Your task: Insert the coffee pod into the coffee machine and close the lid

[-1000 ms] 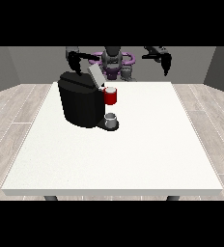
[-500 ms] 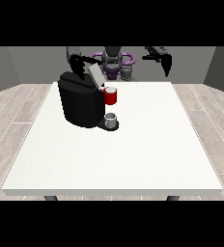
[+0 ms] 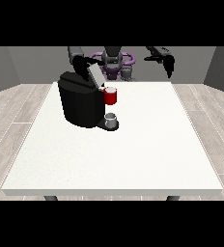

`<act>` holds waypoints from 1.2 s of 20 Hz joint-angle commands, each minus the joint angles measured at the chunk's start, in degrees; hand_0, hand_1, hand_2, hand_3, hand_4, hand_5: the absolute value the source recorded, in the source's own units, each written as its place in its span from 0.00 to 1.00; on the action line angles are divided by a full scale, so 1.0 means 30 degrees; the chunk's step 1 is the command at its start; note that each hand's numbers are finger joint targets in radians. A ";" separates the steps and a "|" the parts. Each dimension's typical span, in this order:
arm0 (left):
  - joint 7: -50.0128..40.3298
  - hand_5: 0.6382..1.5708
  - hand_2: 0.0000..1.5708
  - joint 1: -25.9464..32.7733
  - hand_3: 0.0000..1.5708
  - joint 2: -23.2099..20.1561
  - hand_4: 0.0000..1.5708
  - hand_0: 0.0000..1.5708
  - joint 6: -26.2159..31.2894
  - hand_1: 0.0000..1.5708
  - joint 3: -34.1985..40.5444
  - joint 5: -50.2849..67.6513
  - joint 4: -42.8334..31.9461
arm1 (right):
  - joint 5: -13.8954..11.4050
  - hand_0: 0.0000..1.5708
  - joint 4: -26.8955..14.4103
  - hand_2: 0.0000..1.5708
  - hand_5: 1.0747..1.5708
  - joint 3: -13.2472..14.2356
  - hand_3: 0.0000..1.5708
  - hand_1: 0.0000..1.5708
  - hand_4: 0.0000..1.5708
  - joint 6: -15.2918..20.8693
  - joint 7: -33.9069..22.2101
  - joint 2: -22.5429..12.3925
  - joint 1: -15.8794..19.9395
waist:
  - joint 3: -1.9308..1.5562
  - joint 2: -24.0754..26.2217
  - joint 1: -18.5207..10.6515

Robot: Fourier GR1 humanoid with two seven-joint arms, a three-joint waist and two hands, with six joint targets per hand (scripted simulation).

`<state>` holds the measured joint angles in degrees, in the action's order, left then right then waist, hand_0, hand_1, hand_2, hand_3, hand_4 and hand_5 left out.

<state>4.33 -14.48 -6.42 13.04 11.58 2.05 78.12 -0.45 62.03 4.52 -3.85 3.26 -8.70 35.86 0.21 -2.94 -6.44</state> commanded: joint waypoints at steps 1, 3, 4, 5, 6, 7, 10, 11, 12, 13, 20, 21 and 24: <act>0.0144 1.00 0.00 0.0093 0.00 0.0272 0.00 0.00 -0.0202 0.00 -0.0762 -0.0390 0.0352 | 0.0160 0.00 -0.1186 0.00 1.00 0.0644 0.00 0.00 0.00 -0.0308 0.0263 -0.0513 0.1401 | -0.0071 -0.0848 -0.0584; 0.0804 1.00 0.00 0.0136 0.00 0.0592 0.00 0.00 -0.1024 0.00 -0.0698 -0.0814 0.0051 | -0.0623 0.00 -0.0870 0.00 1.00 -0.0490 0.00 0.00 0.00 0.0065 0.0530 0.0410 0.0644 | -0.0067 -0.0701 -0.0175; 0.0840 1.00 0.00 -0.0672 0.00 -0.0414 0.00 0.00 -0.0340 0.00 0.0256 -0.0027 -0.0902 | -0.0647 0.00 -0.0527 0.00 1.00 -0.0498 0.00 0.00 0.00 0.0426 -0.0188 0.0566 0.1351 | -0.0063 -0.0857 0.0178; 0.0054 1.00 0.00 -0.0215 0.00 0.0698 0.00 0.00 -0.0912 0.00 -0.0862 -0.0393 0.0489 | -0.0386 0.00 -0.1603 0.00 1.00 0.0339 0.00 0.00 0.00 -0.0041 0.0363 -0.0407 0.1589 | -0.0070 -0.0986 -0.0683; -0.0471 1.00 0.00 -0.0268 0.00 -0.0135 0.02 0.00 -0.0461 0.00 -0.0148 0.0193 0.0251 | -0.0719 0.00 -0.1066 0.00 1.00 -0.0550 0.00 0.00 0.00 0.0383 0.0544 0.0800 0.0376 | -0.0069 -0.0137 -0.0189; -0.0283 1.00 0.00 -0.0417 0.00 0.0127 0.08 0.00 -0.0855 0.00 -0.0423 -0.0253 -0.0052 | -0.0759 0.00 -0.1025 0.00 1.00 -0.0580 0.00 0.00 0.00 0.0505 -0.0432 0.0749 0.1652 | -0.0067 -0.0379 -0.0411; -0.0680 1.00 0.00 0.0050 0.00 0.0303 0.12 0.00 -0.0978 0.00 -0.0697 -0.0264 0.0141 | -0.0151 0.00 -0.1157 0.00 1.00 0.0068 0.00 0.00 0.07 -0.0696 -0.1451 -0.0474 0.2366 | -0.0069 0.0120 -0.0428; -0.0779 1.00 0.00 -0.0420 0.00 -0.0340 0.11 0.00 -0.0551 0.00 -0.0412 -0.0040 0.0168 | -0.1156 0.00 -0.1221 0.00 1.00 -0.0726 0.00 0.00 0.10 0.0717 -0.0479 0.0731 0.2004 | -0.0069 -0.0213 -0.0713; -0.0061 1.00 0.00 0.0288 0.00 0.0416 0.09 0.00 -0.1074 0.00 -0.0879 -0.0525 -0.0024 | -0.1566 0.00 -0.1129 0.00 1.00 -0.1340 0.00 0.00 0.14 0.0402 0.0171 0.0918 0.1294 | -0.0068 -0.0203 -0.0429; 0.0808 1.00 0.00 -0.0499 0.00 -0.0213 0.10 0.00 -0.0548 0.00 -0.0181 0.0050 -0.0828 | -0.1575 0.00 -0.1014 0.00 1.00 -0.0915 0.00 0.00 0.09 0.1060 -0.0365 0.0878 0.2812 | -0.0064 -0.0917 -0.0375; 0.1854 1.00 0.00 -0.0222 0.00 -0.1237 0.00 0.00 0.0181 0.00 0.0753 0.0707 -0.2103 | -0.2575 0.00 -0.0423 0.00 1.00 -0.1975 0.00 0.00 0.08 0.0457 -0.0060 0.1096 0.2658 | -0.0061 -0.0474 0.0364; 0.0381 1.00 0.00 -0.0361 0.00 -0.0148 0.00 0.00 -0.0757 0.00 -0.0792 -0.0219 -0.0374 | -0.2933 0.00 -0.1312 0.00 1.00 -0.2019 0.00 0.00 0.09 0.1330 -0.0743 0.1670 0.3029 | -0.0067 0.0200 -0.0475; 0.0310 1.00 0.00 -0.1296 0.00 0.0671 0.12 0.00 -0.1504 0.00 -0.1442 -0.0413 0.0575 | -0.2572 0.00 -0.2100 0.00 1.00 -0.1085 0.00 0.00 0.07 0.1348 0.0028 0.1389 0.4053 | -0.0071 -0.0736 -0.0844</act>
<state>6.24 -15.66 -6.19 10.82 9.03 1.75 77.63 -7.74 57.50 0.43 -1.46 2.75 -5.71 45.46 0.01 -4.02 -8.12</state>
